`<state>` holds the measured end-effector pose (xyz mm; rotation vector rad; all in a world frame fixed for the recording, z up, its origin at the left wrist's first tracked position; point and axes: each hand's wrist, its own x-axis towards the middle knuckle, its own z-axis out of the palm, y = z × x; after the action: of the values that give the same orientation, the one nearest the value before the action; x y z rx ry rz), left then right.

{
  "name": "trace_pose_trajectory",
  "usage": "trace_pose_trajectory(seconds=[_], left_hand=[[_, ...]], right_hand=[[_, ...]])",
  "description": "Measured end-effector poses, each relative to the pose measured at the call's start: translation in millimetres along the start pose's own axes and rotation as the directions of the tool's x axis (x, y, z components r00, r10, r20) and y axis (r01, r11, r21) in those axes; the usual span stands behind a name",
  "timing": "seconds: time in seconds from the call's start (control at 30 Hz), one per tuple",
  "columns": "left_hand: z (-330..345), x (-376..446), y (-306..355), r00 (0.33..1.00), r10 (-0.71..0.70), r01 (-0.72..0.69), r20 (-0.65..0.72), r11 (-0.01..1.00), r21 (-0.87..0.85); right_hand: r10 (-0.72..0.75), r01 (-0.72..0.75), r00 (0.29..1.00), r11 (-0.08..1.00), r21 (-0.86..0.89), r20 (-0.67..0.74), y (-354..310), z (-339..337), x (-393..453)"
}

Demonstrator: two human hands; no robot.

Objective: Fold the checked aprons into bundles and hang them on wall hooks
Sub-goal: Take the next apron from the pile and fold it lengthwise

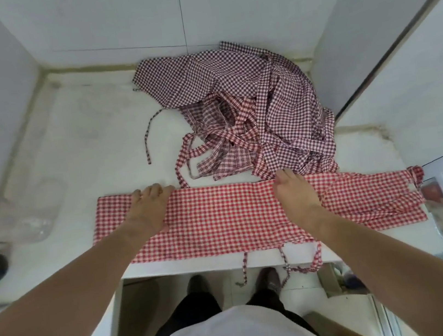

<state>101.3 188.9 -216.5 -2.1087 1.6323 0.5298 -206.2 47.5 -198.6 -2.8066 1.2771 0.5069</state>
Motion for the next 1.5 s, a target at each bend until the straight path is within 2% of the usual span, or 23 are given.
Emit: trace_pose_trajectory(seconds=[0.1,0.27,0.4,0.5,0.63,0.73,0.83,0.97,1.17,1.33,1.5], left_hand=[[-3.0,3.7,-1.1,1.0,0.023,-0.023,0.002,0.999,0.038],[-8.0,6.7,-3.5,0.996,0.084,-0.084,0.004,0.995,0.059],[-5.8,3.1,-6.1,0.999,0.04,-0.04,-0.008,0.999,-0.024],[-1.9,-4.7,-12.6,0.997,0.011,-0.016,-0.08,0.998,-0.06],[3.9,-20.5,-15.6,0.964,0.027,-0.022,-0.265,1.0,0.022],[18.0,-33.8,-16.5,0.963,0.041,-0.039,-0.266,0.999,0.013],[39.4,-50.4,-16.0,0.947,0.044,-0.055,-0.319,0.998,-0.026],[57.6,-68.0,-12.4,0.961,-0.036,0.026,-0.276,0.999,-0.041],[70.4,-84.2,-17.6,0.936,-0.192,0.163,-0.295,0.979,-0.119],[91.5,-91.1,-35.9,0.916,-0.196,0.118,-0.349,0.965,-0.232],[99.2,-104.6,-63.4,0.875,-0.26,0.154,-0.408,0.949,-0.275]], right_hand=[[-0.1,0.102,0.994,0.993,0.058,-0.035,8.4,2.2,7.9],[-0.08,0.079,0.997,0.993,0.086,0.009,10.7,-2.8,11.4],[-0.012,0.014,0.998,0.999,-0.035,0.056,7.9,-8.6,14.0],[-0.002,0.007,0.999,0.994,-0.108,0.045,7.6,-9.9,11.9],[-0.025,0.032,0.997,0.994,-0.107,0.066,5.4,-11.2,0.9],[0.007,-0.004,0.996,1.0,-0.029,0.087,3.0,-9.7,-13.4],[-0.03,0.034,0.985,0.999,-0.018,0.169,-5.4,2.1,-33.3],[-0.031,0.036,0.987,0.999,-0.028,0.156,-14.6,24.5,-46.6],[-0.027,0.034,0.991,0.998,-0.051,0.129,-15.5,30.4,-46.2],[-0.047,0.056,0.991,0.996,-0.071,0.125,-13.5,32.3,-42.5],[-0.068,0.079,0.99,0.993,-0.085,0.126,-13.1,36.1,-42.6]])
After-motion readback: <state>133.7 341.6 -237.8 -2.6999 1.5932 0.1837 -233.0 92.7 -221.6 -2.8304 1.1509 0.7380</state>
